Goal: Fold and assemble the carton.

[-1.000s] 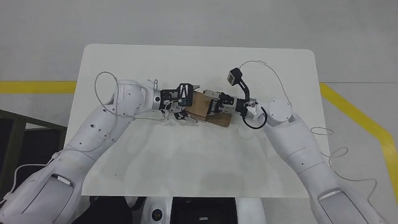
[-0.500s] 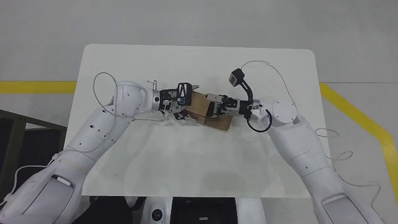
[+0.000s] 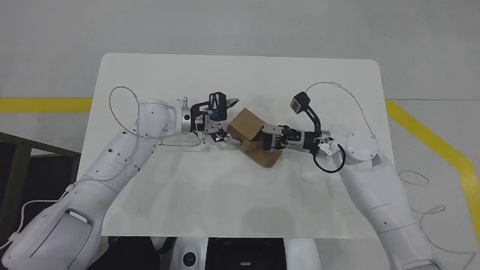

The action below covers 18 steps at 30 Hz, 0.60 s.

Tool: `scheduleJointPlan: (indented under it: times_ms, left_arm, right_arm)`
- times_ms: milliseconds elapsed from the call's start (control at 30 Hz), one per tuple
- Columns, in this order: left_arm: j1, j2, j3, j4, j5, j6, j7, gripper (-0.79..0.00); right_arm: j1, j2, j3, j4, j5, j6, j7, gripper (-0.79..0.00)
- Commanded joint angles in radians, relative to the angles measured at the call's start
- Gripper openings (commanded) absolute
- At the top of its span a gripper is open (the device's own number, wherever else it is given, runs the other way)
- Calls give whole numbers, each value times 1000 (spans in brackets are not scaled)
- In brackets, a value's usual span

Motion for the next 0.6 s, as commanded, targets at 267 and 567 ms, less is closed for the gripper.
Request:
scheduleJointPlan:
  times_ms: [267,567]
  left_arm:
    - [9,3,-1,-19,41,13,18,0]
    - [12,-1,9,-40,59,23,19,0]
  right_arm:
    - [-91,41,114,-153,-94,79,1,0]
    - [-46,38,84,-27,-78,-28,-15,0]
